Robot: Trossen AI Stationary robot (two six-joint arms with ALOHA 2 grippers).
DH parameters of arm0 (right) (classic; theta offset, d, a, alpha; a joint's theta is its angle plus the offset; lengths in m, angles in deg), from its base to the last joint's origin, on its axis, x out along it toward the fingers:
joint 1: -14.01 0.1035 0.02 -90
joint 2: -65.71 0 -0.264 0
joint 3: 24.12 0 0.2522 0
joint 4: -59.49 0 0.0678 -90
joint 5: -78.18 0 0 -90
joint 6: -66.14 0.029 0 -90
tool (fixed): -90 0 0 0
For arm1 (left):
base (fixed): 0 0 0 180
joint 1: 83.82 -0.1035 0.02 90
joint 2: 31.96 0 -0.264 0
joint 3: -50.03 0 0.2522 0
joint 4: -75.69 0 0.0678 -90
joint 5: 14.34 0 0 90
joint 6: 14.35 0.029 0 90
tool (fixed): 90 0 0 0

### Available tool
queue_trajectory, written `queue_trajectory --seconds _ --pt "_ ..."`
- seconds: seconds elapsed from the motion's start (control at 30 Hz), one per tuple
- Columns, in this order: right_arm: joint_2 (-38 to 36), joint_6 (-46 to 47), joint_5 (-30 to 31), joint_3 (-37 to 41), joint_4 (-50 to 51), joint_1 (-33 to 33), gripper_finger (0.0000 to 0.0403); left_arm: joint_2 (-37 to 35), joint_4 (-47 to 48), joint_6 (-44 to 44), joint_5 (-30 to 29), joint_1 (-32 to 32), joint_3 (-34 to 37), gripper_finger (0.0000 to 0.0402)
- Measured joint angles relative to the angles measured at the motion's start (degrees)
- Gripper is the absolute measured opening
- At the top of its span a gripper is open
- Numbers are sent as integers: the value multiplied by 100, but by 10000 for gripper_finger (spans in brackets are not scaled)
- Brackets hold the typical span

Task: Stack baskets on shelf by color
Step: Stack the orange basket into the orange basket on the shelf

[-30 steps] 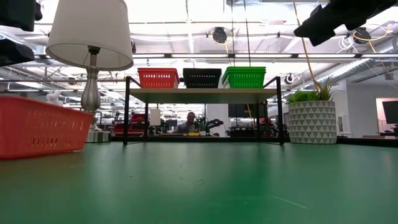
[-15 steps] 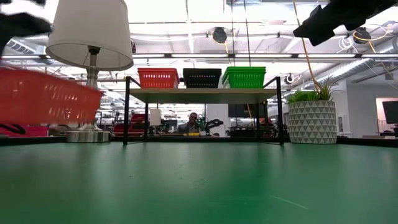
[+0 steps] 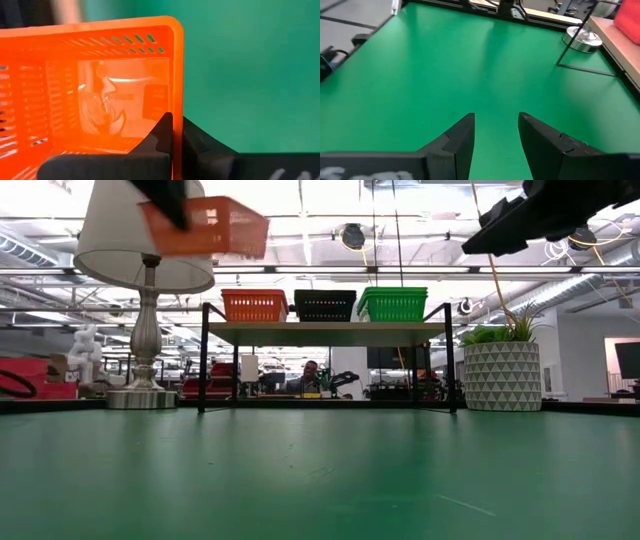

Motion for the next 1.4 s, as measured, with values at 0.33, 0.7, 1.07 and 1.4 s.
queue_trajectory --seconds 0.33,0.7,1.07,1.4 --pt "5 -350 141 0 -103 -2 148 -658 -496 2330 -40 -1992 -514 7" --pt "7 -472 122 0 -225 -2 148 -637 -1598 4119 1368 -3945 -645 4" --pt "7 -497 123 0 -227 -2 148 -360 -1951 4532 2408 -5135 -636 5" --pt "7 -535 125 0 -264 -2 148 89 -1957 4552 2548 -5289 -636 5"
